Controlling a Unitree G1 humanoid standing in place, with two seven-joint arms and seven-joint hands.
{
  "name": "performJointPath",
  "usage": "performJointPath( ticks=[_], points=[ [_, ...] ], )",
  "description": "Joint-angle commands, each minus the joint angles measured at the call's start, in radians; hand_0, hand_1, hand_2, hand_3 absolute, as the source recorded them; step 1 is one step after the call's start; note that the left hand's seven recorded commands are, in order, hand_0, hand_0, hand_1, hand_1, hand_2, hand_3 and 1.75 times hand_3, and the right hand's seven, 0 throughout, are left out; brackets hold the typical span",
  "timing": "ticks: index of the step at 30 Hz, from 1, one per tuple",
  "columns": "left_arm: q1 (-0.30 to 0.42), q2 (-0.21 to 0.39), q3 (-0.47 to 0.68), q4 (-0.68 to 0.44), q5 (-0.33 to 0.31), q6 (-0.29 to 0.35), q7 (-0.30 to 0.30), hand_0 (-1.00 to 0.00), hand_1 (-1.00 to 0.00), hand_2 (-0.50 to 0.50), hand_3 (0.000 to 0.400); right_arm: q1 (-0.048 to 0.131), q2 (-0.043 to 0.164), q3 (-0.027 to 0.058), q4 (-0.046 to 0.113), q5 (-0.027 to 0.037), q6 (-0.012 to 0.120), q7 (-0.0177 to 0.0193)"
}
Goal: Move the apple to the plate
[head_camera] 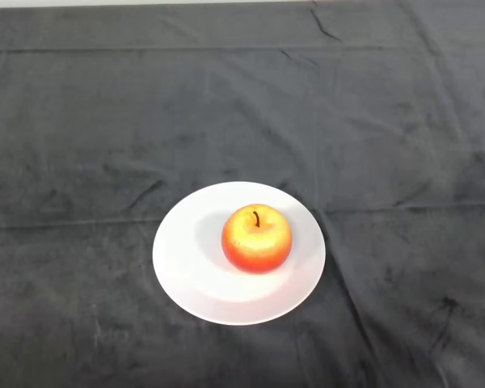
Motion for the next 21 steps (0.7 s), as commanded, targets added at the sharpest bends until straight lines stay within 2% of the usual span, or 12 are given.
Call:
performJointPath(
  ticks=[1,21],
  points=[
    [-0.035,0.055,0.017,0.057,0.012,-0.025,-0.006,0.0,0.0,0.0,0.0,-0.028,-0.027,-0.0194,-0.008,0.0133,-0.009,0.0092],
    [-0.039,0.051,0.013,0.065,0.016,-0.022,-0.016,0.0,0.0,0.0,0.0,-0.028,-0.027,-0.0198,-0.008,0.0129,-0.009,0.0094]
  ],
)
